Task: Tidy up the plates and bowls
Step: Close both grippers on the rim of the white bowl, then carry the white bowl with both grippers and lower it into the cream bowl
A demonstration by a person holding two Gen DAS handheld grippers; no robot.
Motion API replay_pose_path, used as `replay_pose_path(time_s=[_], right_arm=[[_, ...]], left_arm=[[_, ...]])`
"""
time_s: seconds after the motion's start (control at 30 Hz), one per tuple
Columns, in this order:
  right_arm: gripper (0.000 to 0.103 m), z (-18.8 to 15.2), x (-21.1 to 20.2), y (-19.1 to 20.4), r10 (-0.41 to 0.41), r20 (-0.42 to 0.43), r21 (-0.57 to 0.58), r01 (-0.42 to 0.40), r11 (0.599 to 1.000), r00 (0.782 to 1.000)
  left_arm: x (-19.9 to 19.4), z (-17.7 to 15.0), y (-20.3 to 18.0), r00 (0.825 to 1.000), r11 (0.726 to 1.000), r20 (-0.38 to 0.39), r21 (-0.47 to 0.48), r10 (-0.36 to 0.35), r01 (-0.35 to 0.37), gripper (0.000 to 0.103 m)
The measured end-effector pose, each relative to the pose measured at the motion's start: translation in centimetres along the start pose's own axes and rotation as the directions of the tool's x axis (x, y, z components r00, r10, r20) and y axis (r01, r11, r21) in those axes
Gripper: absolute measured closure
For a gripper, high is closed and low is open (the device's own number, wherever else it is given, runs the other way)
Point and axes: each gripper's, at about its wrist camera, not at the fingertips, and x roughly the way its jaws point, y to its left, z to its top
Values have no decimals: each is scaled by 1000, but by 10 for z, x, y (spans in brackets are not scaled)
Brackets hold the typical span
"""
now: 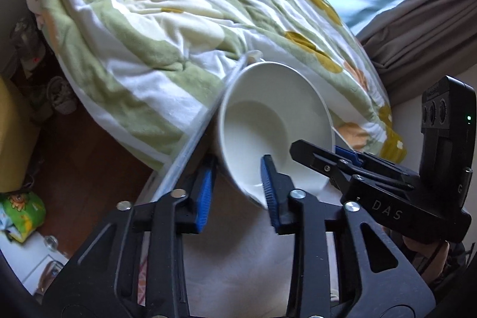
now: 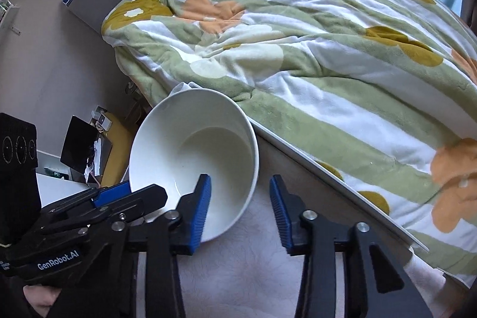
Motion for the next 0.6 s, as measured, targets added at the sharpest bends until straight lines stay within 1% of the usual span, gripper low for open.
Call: replay_pose_path(time_s=[0.03,0.07,0.1,0.13,0.17,0.23,0.43,0.6], right_arm=[[73,1,2,0,3,0,5,-3,1000,1000],[78,1,4,-1,6,-1,11,-6,1000,1000],[80,1,6,-2,-2,-1,17,2,1000,1000],[85,1,7,-3,-7,1,22,7,1000,1000],[87,1,7,-6,-7,5,32,7,999,1000],[87,0,7,-8,9,16,58,-10,998,1000],[88,-6,2,-6,-7,39,72,4,997,999],[88,-20,-21,-6,-12,79,98,4,995,997]], left_arm=[[1,1,2,1000,1000,4,1,7,-7,84],[1,2,4,1000,1000,9,1,1,-1,84],[1,3,5,1000,1000,10,6,1,-1,84],[2,4,4,1000,1000,12,17,5,-5,84],[2,4,2,1000,999,14,30,15,-15,84],[1,3,-1,999,998,18,49,27,-28,84],[-6,-1,-10,999,994,19,99,36,-38,84],[-23,-11,-29,998,987,43,157,36,-42,85]])
